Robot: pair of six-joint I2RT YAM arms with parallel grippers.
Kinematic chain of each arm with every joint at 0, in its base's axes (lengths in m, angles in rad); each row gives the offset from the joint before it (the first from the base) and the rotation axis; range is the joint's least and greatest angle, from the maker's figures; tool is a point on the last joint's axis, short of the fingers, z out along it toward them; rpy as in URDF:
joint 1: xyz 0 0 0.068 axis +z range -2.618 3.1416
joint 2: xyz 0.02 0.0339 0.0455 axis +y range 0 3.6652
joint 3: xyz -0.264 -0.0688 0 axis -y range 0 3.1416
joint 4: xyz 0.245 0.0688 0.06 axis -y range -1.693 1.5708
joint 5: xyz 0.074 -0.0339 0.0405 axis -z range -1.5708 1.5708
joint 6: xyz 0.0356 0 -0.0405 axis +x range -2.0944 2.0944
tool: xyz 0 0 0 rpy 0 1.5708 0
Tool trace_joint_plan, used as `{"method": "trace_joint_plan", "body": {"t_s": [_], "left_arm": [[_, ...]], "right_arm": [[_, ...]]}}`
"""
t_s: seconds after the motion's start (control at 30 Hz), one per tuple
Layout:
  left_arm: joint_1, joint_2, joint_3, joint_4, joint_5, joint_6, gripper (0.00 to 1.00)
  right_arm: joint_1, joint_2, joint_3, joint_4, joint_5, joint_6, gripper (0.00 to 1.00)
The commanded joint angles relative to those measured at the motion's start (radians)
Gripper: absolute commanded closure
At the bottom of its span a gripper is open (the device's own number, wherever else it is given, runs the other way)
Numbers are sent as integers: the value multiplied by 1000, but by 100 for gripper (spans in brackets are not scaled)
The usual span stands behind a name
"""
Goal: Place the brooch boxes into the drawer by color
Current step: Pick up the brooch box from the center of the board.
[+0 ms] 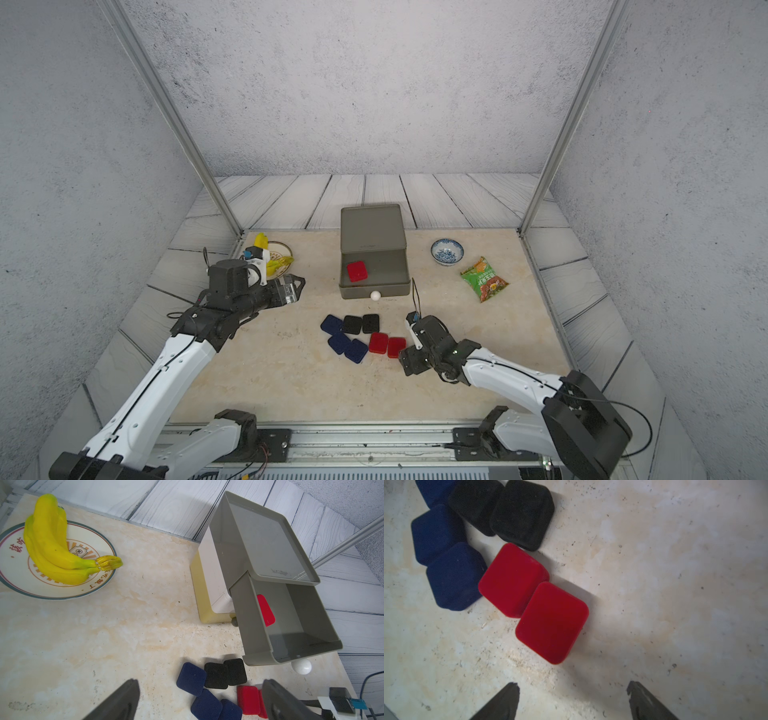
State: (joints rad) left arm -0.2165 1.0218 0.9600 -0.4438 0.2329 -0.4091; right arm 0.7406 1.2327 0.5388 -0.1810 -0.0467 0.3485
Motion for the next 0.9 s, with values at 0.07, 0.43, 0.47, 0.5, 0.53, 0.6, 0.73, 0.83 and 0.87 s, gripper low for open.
{"method": "trace_joint_plan", "body": {"t_s": [0.07,0.43,0.47,0.5,0.53,0.6,0.73,0.83,0.87], "left_arm": [[-6,-16,21,-11,-8,6,2],[-6,-9,25,-21,-21,24,2],[-6,-7,24,-19,-21,25,2],[-6,-7,25,-20,-21,27,2],[-6,-7,25,-20,-21,26,2],[-6,-9,22,-20,-22,27,2],[-6,-14,20,-25,-27,30,2],[-6,-18,22,-30,-30,32,2],[-6,-19,22,-30,-30,33,2]], "right_arm": [[5,86,58,101,-4,15,12],[44,193,93,125,25,20,12],[46,200,93,127,29,21,12],[48,208,92,130,36,24,12],[50,215,93,130,41,25,13],[57,233,96,133,58,32,13],[64,263,102,130,100,51,13],[68,275,110,115,137,67,16],[70,271,109,110,148,68,18]]}}
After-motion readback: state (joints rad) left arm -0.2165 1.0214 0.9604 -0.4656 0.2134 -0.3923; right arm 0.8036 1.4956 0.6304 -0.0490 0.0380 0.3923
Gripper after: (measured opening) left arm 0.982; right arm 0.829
